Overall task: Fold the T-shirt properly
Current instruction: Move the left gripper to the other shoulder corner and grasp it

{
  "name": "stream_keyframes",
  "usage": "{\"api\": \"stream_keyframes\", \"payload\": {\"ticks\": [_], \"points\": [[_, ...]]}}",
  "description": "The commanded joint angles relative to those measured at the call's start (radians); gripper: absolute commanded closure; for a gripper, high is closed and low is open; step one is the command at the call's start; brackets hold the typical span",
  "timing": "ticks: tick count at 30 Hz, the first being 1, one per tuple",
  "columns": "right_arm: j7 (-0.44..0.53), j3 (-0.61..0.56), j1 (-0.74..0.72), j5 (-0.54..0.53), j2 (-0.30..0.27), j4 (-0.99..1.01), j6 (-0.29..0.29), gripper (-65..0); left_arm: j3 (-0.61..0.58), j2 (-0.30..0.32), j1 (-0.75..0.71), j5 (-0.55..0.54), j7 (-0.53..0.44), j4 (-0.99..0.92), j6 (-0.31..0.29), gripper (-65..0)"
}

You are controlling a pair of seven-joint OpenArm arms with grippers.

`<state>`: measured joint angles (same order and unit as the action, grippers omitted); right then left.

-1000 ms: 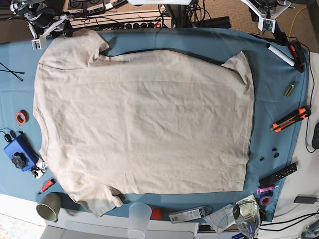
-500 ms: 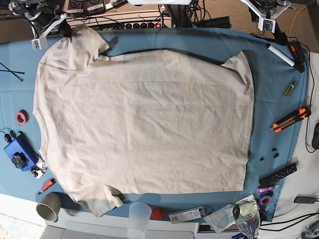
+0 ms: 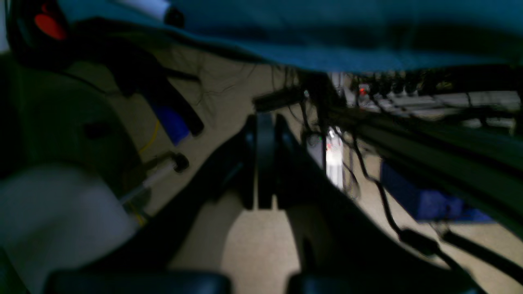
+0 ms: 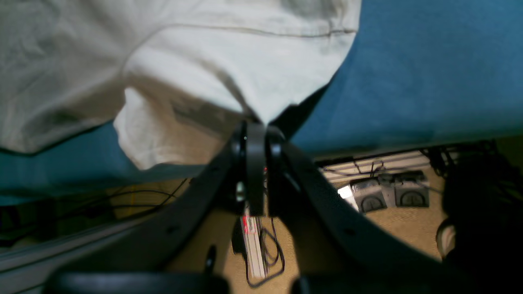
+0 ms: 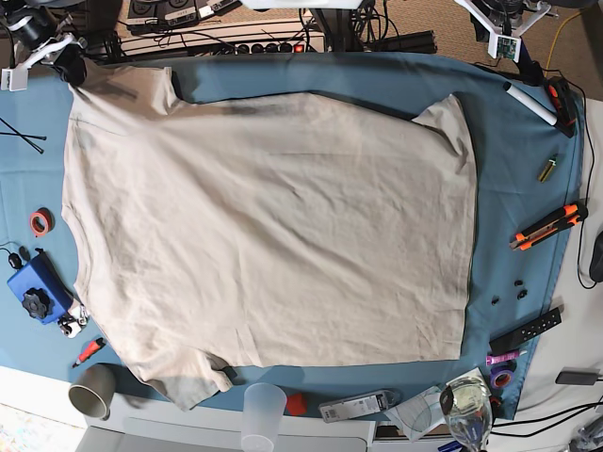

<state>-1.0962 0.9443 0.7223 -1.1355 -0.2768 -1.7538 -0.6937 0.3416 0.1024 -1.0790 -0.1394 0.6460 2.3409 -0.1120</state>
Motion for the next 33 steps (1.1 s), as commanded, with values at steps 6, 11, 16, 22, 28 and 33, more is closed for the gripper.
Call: {"api": "stream_keyframes", "payload": {"ticks": [6,11,16,22,28,33], "points": [[0.01,0.012,0.009,-0.02,-0.014,-0.013,-0.004,0.0,0.002,0.0,0.039,0.012,-0.02,0.015,0.002,-22.2],[0.007,0.012,0.009,-0.02,-0.014,-0.013,-0.004,0.0,0.002,0.0,0.126,0.003,-0.061,0.015,0.048,-22.1],[0.005,0.012,0.009,-0.02,-0.014,-0.013,-0.004,0.0,0.002,-0.005,0.205,-0.058,-0.061,0.015,0.07,-22.2],[0.003,0.012,0.009,-0.02,-0.014,-0.013,-0.004,0.0,0.002,-0.018,0.283,-0.114,-0.024,0.015,-0.028,-22.2],[-0.002,0.012,0.009,-0.02,-0.014,-0.013,-0.004,0.0,0.002,-0.075,0.327,-0.18,-0.025,0.013,-0.047,-27.1],[-0.002,0.012,0.009,-0.02,-0.014,-0.013,-0.004,0.0,0.002,-0.086,0.366,-0.215,-0.016,-0.082,-0.055,-27.1]]}}
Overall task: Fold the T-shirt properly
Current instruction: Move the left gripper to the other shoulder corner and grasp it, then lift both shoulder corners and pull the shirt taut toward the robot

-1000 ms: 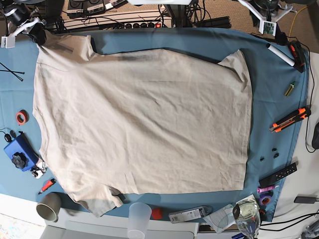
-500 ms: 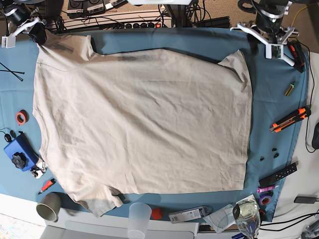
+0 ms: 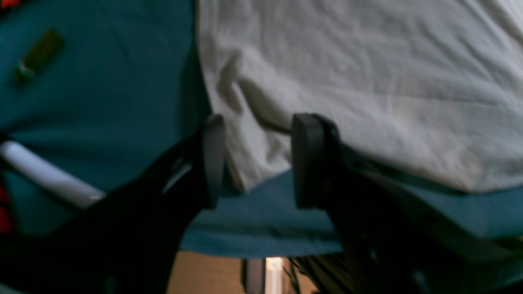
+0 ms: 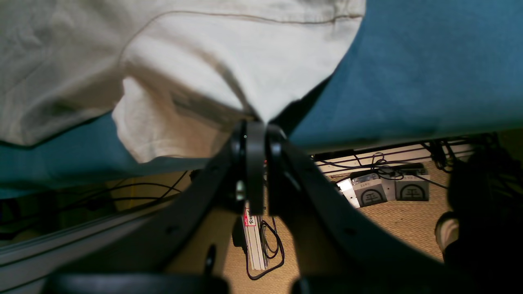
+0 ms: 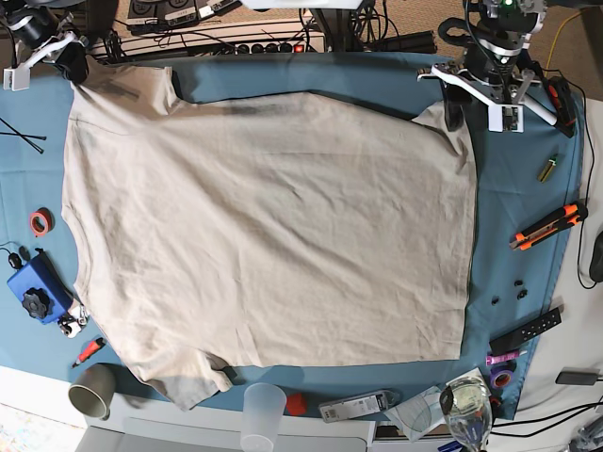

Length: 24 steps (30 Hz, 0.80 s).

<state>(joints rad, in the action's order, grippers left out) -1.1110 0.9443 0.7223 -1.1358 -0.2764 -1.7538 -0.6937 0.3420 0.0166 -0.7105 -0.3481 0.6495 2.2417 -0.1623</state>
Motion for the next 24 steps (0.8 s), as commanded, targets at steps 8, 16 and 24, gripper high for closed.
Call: {"api": "stream_keyframes", "payload": {"ticks": [8,16,24], "points": [[0.011,0.012,0.009,-0.02,-0.015,-0.013,-0.004,0.0,0.002,0.0,0.039,-0.041,0.0,-0.133,-0.019,-27.1],[0.01,0.012,0.009,-0.019,-0.015,-0.013,-0.004,0.0,0.002,0.0,0.113,-0.023,0.029,-0.274,-0.019,-27.1],[0.008,0.012,0.009,-0.019,-0.015,-0.013,-0.004,0.0,0.002,0.0,0.115,-0.099,0.087,-0.286,-0.021,-22.1]]}}
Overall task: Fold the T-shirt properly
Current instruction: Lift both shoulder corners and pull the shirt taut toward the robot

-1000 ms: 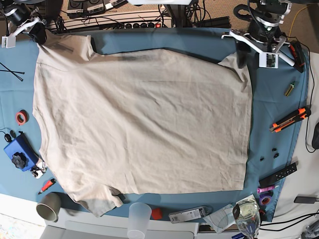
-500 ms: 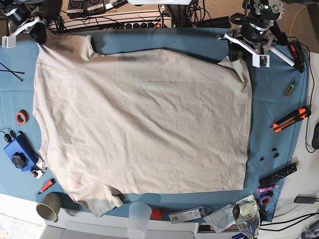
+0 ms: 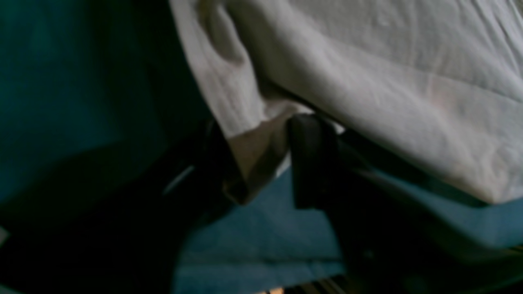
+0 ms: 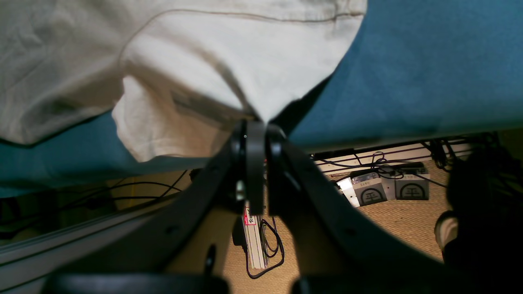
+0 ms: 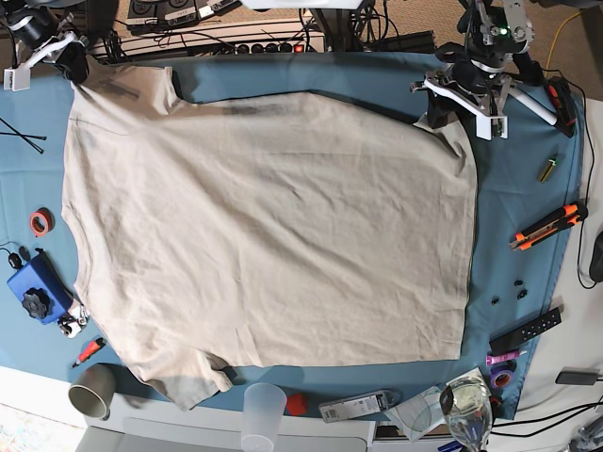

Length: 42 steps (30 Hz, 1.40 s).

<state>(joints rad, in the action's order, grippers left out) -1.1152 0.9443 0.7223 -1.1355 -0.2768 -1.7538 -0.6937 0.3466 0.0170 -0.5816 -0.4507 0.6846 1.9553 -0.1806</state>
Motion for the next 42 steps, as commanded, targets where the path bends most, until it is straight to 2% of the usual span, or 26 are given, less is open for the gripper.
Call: {"api": "stream_keyframes", "payload": {"ticks": [1,3,5,9,13,17,25,28,33,38,42], "points": [[0.013,0.012,0.009,-0.02,-0.014,-0.013,-0.004,0.0,-0.003,0.0,-0.014,0.0,0.064,0.001,-0.006,-18.1],[0.013,0.012,0.008,-0.02,-0.015,-0.013,-0.004,0.0,-0.003,0.0,-0.014,0.0,0.067,0.001,-0.046,-8.3],[0.016,0.012,0.006,-0.019,-0.014,-0.013,-0.004,0.0,-0.003,0.0,-0.014,0.0,0.067,0.001,-0.056,0.0],[0.018,0.013,-0.008,-0.019,-0.018,-0.013,-0.004,0.0,-0.003,0.0,-0.015,0.002,0.07,0.015,-0.04,0.0],[0.024,0.013,-0.01,-0.019,-0.02,-0.027,-0.004,0.0,0.0,0.001,-0.017,0.069,0.106,0.071,0.005,0.0],[0.024,0.04,-0.01,-0.02,-0.019,-0.079,-0.004,0.0,0.032,0.002,-0.017,0.092,0.146,0.138,0.003,0.0],[0.002,0.165,0.003,-0.036,-0.019,-0.174,-0.004,0.0,0.111,0.031,-0.057,0.09,0.174,0.175,0.003,0.0],[-0.03,0.183,0.037,-0.085,-0.011,-0.173,-0.004,0.0,0.14,0.048,-0.084,0.061,0.178,0.187,0.003,0.0],[-0.058,0.183,0.089,-0.114,0.019,-0.173,-0.004,0.0,0.196,0.05,-0.116,0.018,0.243,0.211,-0.005,0.0],[-0.074,0.191,0.113,-0.132,0.051,-0.173,-0.004,0.0,0.257,0.05,-0.164,-0.013,0.266,0.226,-0.005,0.0],[-0.064,0.19,0.098,-0.132,0.052,-0.173,-0.004,0.0,0.288,0.05,-0.174,-0.078,0.265,0.226,-0.057,0.0]]}}
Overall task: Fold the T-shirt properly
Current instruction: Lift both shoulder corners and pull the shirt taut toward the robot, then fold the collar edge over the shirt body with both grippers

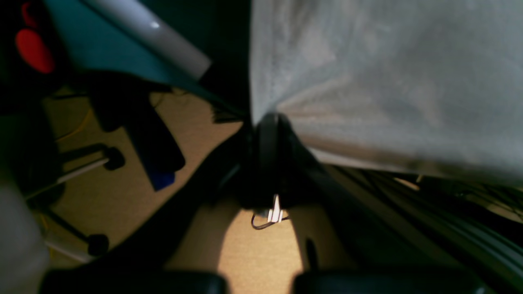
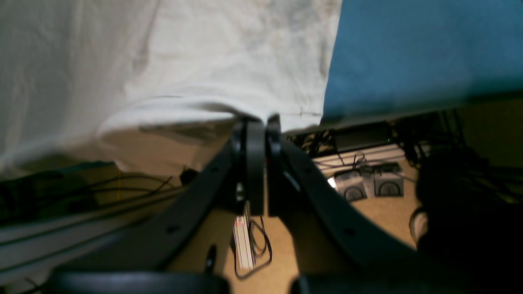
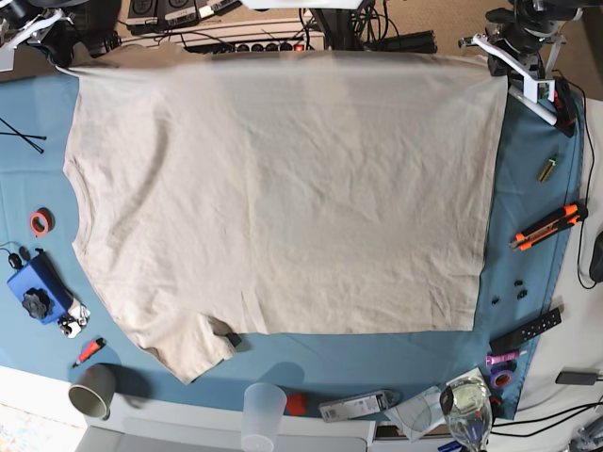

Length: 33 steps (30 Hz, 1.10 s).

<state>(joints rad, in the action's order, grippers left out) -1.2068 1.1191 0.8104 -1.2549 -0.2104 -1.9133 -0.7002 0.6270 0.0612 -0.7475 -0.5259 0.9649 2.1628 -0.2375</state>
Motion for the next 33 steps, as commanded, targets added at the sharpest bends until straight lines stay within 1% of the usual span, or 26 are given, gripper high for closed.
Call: {"api": "stream_keyframes", "payload": {"ticks": [1,5,8,13,19,22,25,28,30,33], "points": [[0.028,0.015,0.0,-0.006,-0.014,-0.014,0.002,0.0,0.008,0.006,-0.004,-0.021,-0.015,0.019,0.0,0.0],[0.028,0.014,-0.034,0.031,-0.015,-0.014,0.002,0.0,0.004,0.005,0.011,-0.074,-0.015,0.018,0.0,0.0],[0.028,0.014,-0.044,0.063,-0.016,-0.014,0.002,0.0,0.005,0.005,0.027,-0.069,-0.014,0.018,0.0,0.0],[0.029,0.012,-0.056,0.064,-0.017,-0.014,0.002,0.0,0.005,0.006,0.046,-0.069,-0.014,0.017,0.0,0.0],[0.032,0.005,-0.085,0.096,-0.018,-0.013,0.002,0.0,0.005,0.006,0.047,-0.069,-0.015,0.014,0.003,0.0],[0.034,-0.031,-0.098,0.13,-0.02,-0.012,0.002,0.0,0.004,0.006,0.053,-0.066,-0.023,0.012,0.003,0.0],[0.056,-0.092,-0.099,0.134,-0.02,-0.01,0.002,0.0,0.004,0.006,0.068,-0.037,-0.023,0.012,0.003,0.0],[0.103,-0.147,-0.108,0.212,-0.019,-0.01,0.002,0.0,0.004,0.006,0.072,-0.024,-0.048,0.012,0.003,0.0],[0.109,-0.172,-0.128,0.264,-0.019,-0.01,0.002,0.0,0.004,0.006,0.072,-0.025,-0.06,0.012,0.003,0.0],[0.114,-0.196,-0.166,0.306,-0.02,-0.01,0.002,0.0,0.004,0.006,0.089,-0.025,-0.063,0.012,0.003,0.0]]}}
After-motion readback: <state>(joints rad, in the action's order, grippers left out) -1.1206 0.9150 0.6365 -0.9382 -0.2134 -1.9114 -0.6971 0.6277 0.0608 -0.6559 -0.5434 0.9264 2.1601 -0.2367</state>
